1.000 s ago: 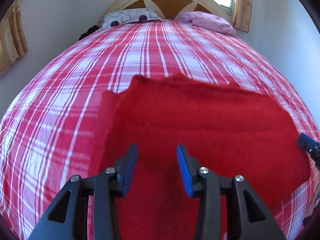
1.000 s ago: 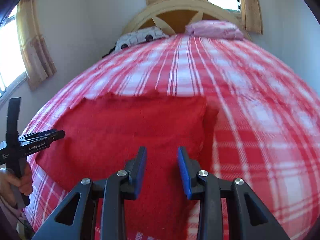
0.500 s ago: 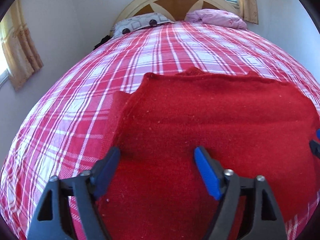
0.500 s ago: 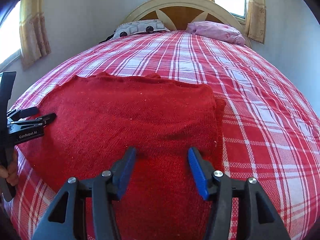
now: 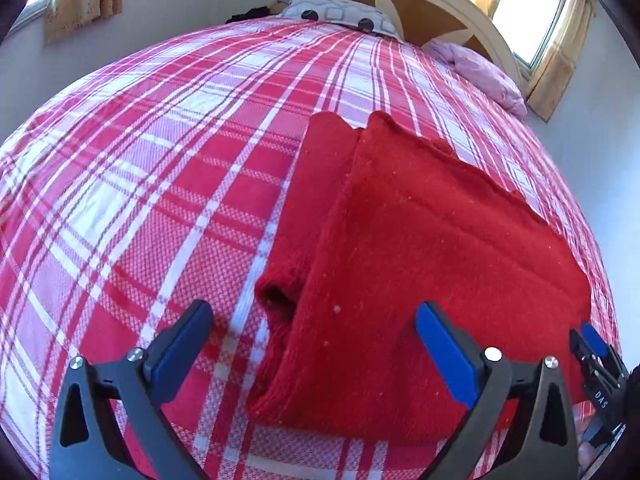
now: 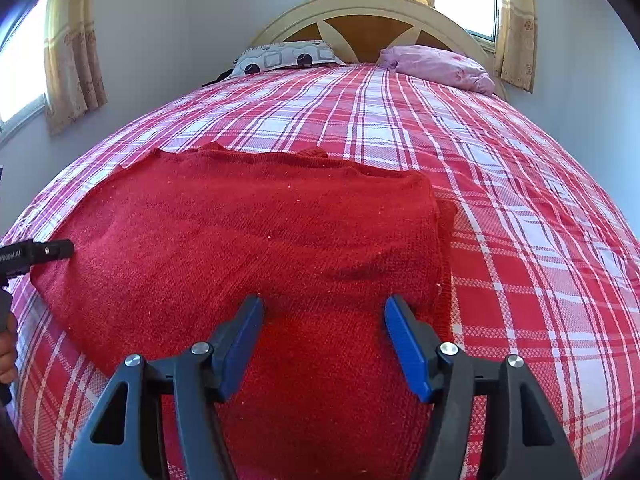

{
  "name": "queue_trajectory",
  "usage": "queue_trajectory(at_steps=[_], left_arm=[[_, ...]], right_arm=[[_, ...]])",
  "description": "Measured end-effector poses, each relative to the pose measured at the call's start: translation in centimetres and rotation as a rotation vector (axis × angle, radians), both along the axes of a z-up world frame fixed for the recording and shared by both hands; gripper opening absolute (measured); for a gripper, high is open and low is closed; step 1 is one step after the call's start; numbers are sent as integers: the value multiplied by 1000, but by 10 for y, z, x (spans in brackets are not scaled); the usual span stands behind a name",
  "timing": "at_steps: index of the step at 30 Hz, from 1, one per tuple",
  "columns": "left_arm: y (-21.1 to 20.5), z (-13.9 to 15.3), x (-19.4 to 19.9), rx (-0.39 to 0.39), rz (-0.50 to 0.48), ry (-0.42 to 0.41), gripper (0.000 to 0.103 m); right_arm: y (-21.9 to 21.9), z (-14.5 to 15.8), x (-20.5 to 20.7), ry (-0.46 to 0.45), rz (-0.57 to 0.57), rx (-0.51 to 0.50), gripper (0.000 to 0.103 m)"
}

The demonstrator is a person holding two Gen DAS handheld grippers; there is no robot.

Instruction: Fold small clothes

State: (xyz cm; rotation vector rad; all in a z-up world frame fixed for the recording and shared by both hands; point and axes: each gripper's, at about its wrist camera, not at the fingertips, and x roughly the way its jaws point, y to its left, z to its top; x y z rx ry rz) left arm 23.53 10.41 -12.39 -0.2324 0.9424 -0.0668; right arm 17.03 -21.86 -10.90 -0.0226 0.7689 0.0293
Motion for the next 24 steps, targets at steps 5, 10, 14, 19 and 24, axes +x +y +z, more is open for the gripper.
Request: queue_trajectory(at_steps=[5,10,14,19,24], left_arm=[[-13,0,0,0,-67,-6,101],[-3,6,-2,-149,-73,-6,58],[6,4,-2,-213,-43,5,30],[14,0,-4,-298,-11,10,25],[11,9,-12,-309,-2,-34,19]], right_arm=[[1,0,0,1,0,-3,66],[0,0,-1,0,-1,-6,66],[0,0,-1,0,0,-5,66],[0,0,-1,0,0,-5,66],[1,0,0,-2,0,-7,66]])
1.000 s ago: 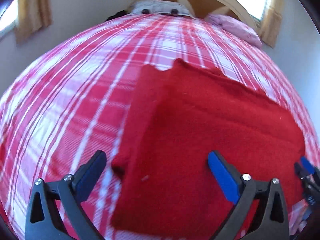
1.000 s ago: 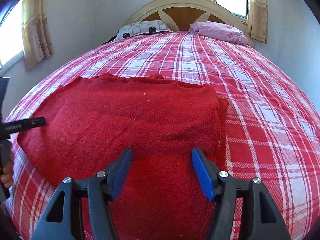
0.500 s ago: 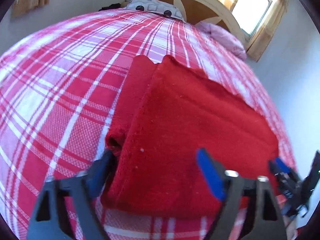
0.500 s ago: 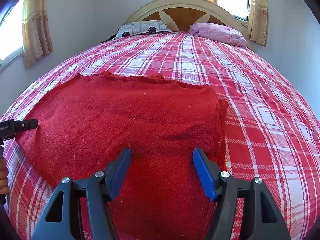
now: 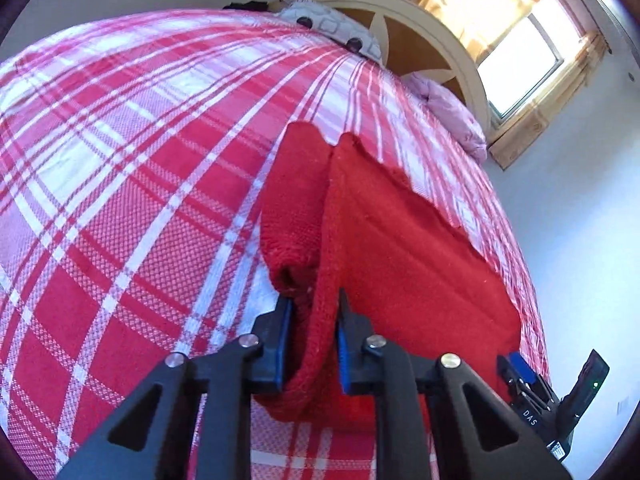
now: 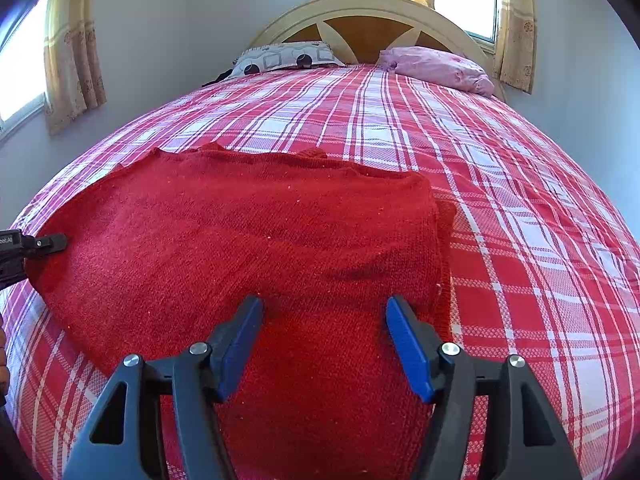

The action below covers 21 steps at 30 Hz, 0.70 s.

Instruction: Fold small clothes

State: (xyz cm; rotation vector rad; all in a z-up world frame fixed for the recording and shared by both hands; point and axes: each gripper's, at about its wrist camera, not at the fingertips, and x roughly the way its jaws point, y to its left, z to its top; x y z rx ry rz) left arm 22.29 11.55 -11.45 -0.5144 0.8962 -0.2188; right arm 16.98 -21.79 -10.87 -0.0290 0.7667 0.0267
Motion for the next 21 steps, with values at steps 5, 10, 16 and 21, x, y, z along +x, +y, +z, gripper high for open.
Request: queue_trajectory(at_steps=[5,10,16,21], left_arm=[[-1,6,0,16,-1,-10,18],[-9,10,5,101,-5,1,18],[-14,20,2,122,-1,-17,17],[-12,25,1,85,-6,-50,17]], right_arm=[[-2,10,-6,-30,-10,23,66],[14,37,-9,-85,28,99,66],[61,52,25,-29,172,213,66],[96,43,70,65,242,346,66]])
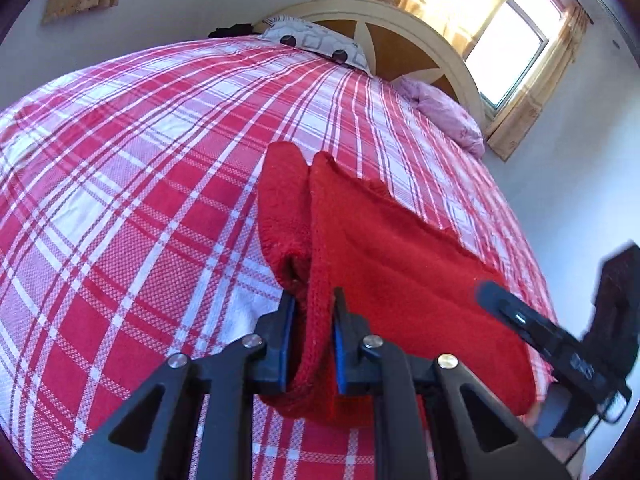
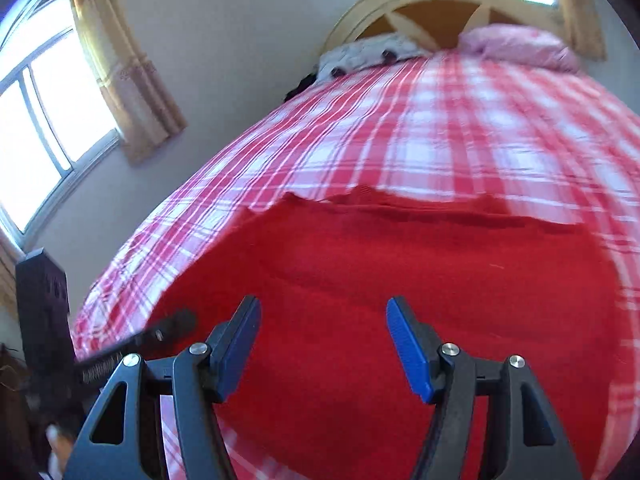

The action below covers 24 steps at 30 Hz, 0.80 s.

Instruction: Fold small clothes

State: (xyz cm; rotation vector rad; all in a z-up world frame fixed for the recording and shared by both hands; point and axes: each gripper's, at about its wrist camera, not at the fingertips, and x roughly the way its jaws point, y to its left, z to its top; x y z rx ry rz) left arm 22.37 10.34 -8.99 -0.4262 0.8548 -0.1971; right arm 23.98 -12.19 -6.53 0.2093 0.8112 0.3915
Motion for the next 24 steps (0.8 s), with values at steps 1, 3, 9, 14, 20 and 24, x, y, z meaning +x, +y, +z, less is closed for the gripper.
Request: queue_trajectory(at_steps=[1,3,9,14,20,24], left_arm=[[2,-2,1,-10,8,6,17],[5,-6,1,-28,24,15,17],[3,-8,-4,-49,42,-12,17],[0,-7,-8,-65,45,-55,17],[-10,-5,-12,-31,34,-96,17],[-16,-5,-14,-5,26,-118,17]], right_arm=[[7,-1,10,18,7,5,66],[21,-2,28,65,26,45,66],[66,-16,75,191,77,97,66],[108,-25,99,246,146,23,74],[144,-33,126,287,214,-124,79],[156,-37,140,308,231,-161,81]])
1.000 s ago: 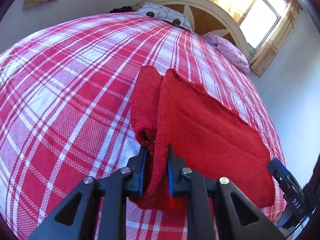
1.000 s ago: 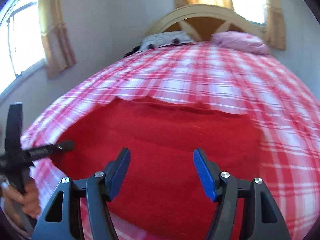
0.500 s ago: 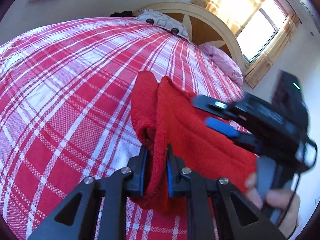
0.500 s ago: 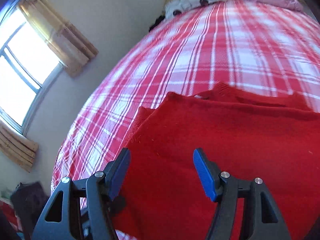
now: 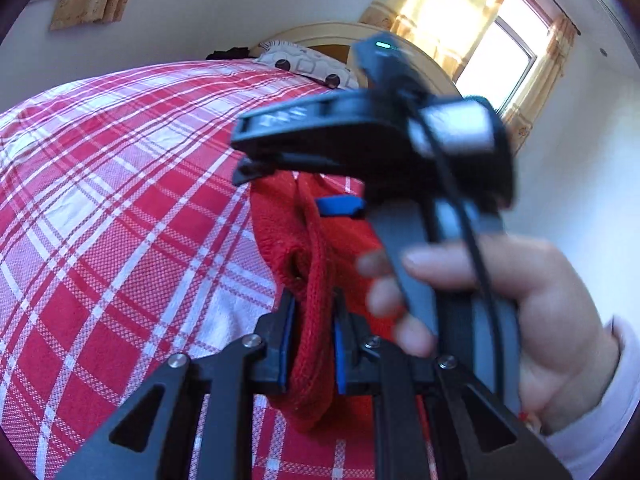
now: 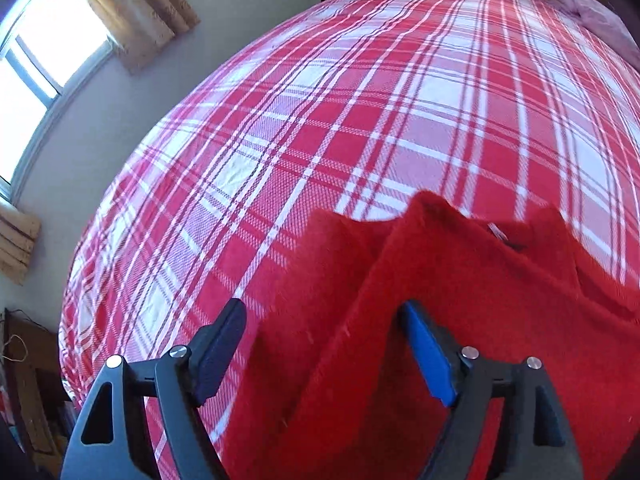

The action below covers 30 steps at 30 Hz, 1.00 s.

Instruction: Fold small clothes

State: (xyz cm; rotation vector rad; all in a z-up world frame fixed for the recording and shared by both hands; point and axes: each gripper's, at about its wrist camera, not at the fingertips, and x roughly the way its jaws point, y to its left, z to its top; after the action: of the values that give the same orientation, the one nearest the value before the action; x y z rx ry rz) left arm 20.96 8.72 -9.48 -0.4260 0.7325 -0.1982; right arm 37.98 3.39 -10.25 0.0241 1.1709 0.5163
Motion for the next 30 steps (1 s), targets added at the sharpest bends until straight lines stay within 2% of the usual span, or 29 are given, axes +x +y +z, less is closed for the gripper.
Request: queue_trajectory(at_steps=[5,8,10,12,13,14,15,18,22,27,30], left_arm=[[-3,0,-1,28,-4,-10,17],[0,-3,0,22,-5,0,17],[2,-3,0,20,-5,2,17],[2,-2,0,23,-4,6,17],[2,-2,-1,23,-4,9,17],[3,-2,0,23,-6,10,17],[4,-2,1,22,-8,11,17],[5,1,2,20,-18,10,17],[-2,7,-3,32,-33,-1,17],[-17,19,-11,46,-64,-29,17],[-30,30,-16,69,-92,-66,17]], right_arm=[[20,-7,10,-5,29,-78,82],[17,-10,9,-22,24,-81,81],[14,-12,6,-40,34,-99,70],[9,-10,4,-63,30,-125,47],[4,-8,4,-62,17,-120,40],[-4,-6,5,-53,-3,-95,29],[-13,-5,6,-39,-23,-57,25],[-45,-4,6,19,-99,121,22],[-76,2,-6,25,-159,309,20],[-112,23,-23,-15,-218,456,19],[-130,41,-31,-50,-225,492,19]])
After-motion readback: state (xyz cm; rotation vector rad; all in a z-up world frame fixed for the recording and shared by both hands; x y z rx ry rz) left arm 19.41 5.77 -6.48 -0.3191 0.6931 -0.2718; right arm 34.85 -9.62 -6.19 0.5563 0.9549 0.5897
